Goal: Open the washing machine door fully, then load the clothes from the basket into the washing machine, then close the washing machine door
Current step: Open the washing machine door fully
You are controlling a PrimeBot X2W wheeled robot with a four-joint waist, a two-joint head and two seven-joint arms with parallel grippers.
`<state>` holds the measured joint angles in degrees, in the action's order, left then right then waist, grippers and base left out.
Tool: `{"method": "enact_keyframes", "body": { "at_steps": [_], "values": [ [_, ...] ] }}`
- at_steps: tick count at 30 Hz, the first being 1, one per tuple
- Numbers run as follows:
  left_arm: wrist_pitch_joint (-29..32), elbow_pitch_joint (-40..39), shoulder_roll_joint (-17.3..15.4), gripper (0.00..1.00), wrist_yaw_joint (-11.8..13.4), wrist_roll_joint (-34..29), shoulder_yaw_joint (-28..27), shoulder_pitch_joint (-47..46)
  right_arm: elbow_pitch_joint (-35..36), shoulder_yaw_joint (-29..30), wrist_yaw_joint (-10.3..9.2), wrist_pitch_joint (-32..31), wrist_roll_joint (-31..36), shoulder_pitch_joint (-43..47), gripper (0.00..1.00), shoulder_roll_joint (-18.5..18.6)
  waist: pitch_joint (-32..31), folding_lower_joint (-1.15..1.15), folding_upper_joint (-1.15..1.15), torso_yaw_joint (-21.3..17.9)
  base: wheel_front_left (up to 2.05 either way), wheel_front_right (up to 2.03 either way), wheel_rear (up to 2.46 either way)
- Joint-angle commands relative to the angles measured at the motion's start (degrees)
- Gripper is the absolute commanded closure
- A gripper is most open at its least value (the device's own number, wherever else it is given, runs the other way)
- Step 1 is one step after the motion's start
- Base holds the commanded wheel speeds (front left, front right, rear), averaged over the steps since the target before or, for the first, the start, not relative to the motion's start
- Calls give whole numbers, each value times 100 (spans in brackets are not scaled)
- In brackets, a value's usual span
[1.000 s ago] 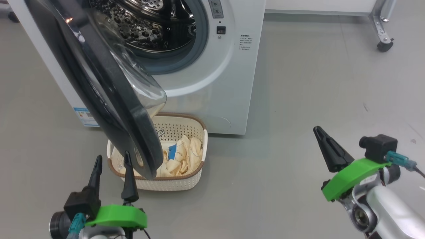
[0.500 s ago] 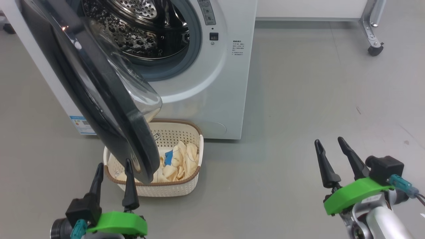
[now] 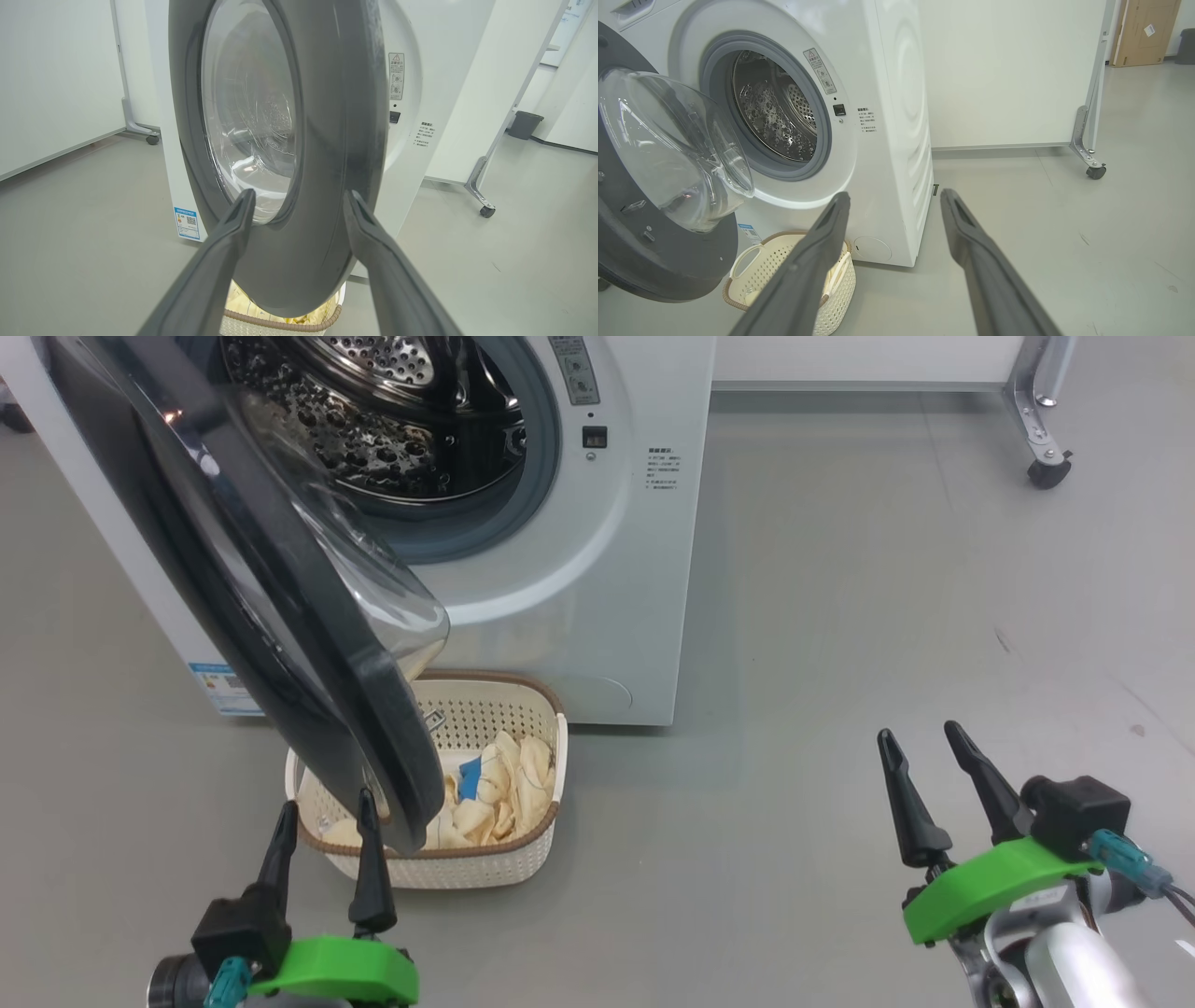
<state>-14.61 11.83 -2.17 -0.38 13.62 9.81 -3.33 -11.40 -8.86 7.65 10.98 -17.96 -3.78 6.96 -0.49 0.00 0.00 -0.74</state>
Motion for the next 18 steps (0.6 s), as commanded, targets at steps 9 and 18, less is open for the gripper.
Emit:
{"method": "enact_keyframes", "body": {
  "at_steps": [9, 18],
  "values": [
    [-39, -168, -71, 0, 29, -3, -160, -217, 262, -38, -16, -32, 103, -140, 0, -16, 52, 0, 0, -29, 0, 0, 0],
    [-39, -168, -71, 0, 33, -5, -158, -219, 259, -17, -16, -34, 120, -136, 0, -32, 52, 0, 0, -36, 0, 0, 0]
  ]
}}
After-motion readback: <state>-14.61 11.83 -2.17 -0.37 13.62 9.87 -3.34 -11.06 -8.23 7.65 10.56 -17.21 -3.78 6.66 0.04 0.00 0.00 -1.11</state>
